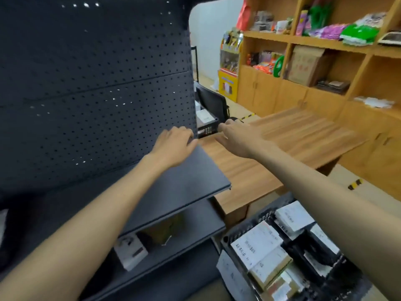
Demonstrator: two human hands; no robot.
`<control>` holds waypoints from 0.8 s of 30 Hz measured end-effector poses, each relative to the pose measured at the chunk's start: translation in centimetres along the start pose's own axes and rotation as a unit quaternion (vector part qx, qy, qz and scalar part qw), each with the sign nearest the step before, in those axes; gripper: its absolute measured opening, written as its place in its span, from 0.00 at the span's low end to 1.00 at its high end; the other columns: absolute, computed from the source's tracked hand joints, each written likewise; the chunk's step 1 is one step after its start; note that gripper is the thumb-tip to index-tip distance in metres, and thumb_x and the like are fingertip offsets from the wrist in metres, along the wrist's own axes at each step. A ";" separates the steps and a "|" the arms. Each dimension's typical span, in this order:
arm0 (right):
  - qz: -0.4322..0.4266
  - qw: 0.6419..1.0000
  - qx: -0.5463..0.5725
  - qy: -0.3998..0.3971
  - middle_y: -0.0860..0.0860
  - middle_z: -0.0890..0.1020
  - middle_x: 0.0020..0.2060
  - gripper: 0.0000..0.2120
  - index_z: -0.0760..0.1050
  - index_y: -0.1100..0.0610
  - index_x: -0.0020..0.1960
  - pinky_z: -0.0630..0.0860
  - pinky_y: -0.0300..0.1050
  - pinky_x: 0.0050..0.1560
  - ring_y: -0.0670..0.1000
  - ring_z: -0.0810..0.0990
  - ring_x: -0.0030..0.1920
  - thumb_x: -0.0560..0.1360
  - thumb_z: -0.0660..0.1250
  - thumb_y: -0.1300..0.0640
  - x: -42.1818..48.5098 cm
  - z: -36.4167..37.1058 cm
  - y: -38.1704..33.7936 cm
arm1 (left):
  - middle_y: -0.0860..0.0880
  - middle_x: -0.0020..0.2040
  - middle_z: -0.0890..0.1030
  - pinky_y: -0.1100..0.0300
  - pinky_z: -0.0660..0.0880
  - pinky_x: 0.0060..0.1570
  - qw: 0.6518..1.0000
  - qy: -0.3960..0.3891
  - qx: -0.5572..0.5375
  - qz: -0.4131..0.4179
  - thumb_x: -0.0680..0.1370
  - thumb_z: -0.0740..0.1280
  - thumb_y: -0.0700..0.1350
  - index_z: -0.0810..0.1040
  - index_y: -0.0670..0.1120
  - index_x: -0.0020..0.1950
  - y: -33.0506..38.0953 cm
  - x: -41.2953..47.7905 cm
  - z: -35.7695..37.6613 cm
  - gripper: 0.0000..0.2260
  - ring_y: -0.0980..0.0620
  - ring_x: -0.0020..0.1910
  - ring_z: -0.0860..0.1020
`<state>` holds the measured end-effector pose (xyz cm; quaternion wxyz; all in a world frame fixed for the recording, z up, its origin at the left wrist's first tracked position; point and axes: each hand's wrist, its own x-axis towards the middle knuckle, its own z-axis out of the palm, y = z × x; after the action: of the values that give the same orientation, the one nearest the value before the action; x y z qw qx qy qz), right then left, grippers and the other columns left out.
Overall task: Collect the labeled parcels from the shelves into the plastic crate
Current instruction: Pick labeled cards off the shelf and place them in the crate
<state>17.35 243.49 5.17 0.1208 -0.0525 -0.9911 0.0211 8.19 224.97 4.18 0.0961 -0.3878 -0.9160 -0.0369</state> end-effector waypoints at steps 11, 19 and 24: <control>-0.277 0.959 0.058 0.025 0.58 0.77 0.56 0.18 0.74 0.60 0.58 0.72 0.55 0.54 0.62 0.75 0.58 0.83 0.56 0.46 1.8 0.0 -30.5 | 0.45 0.61 0.81 0.49 0.72 0.56 0.963 0.062 0.064 -0.253 0.84 0.57 0.56 0.78 0.45 0.64 -17.6 -26.6 -8.2 0.19 0.42 0.59 0.77; -0.440 0.891 0.112 0.023 0.57 0.76 0.58 0.17 0.73 0.57 0.60 0.71 0.54 0.54 0.61 0.74 0.58 0.83 0.55 0.45 -5.0 -1.6 -57.6 | 0.45 0.62 0.80 0.48 0.73 0.55 0.903 0.060 0.152 -0.398 0.84 0.57 0.57 0.77 0.45 0.65 -27.1 -51.7 -16.4 0.20 0.43 0.61 0.76; -0.509 0.850 0.135 0.022 0.57 0.76 0.61 0.18 0.72 0.56 0.63 0.71 0.55 0.56 0.61 0.74 0.60 0.83 0.55 0.46 -11.0 -2.6 -70.8 | 0.45 0.59 0.81 0.50 0.72 0.50 0.864 0.053 0.178 -0.468 0.84 0.58 0.57 0.78 0.46 0.60 -29.5 -65.3 -19.5 0.18 0.43 0.58 0.78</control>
<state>21.60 172.04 8.94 0.1424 0.4761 -0.8633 0.0888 34.34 155.68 10.12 0.1833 0.1128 -0.9744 0.0654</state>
